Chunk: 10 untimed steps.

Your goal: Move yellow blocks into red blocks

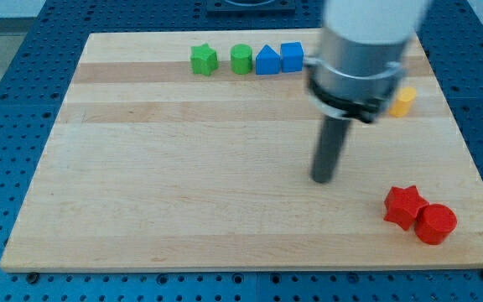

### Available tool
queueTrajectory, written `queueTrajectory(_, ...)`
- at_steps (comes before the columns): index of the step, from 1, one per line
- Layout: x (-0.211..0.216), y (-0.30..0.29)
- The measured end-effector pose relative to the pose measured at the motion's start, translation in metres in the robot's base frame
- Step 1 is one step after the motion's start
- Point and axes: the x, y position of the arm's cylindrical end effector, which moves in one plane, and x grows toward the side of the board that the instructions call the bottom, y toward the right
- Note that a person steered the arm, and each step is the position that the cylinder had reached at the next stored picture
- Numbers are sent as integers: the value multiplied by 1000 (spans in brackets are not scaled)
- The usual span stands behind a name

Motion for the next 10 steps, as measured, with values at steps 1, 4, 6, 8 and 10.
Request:
queueTrajectory(1,-86,-16)
queueTrajectory(4,-123,71)
queueTrajectory(6,-115,104)
queueTrajectory(8,-59,125)
queueTrajectory(10,-71,119)
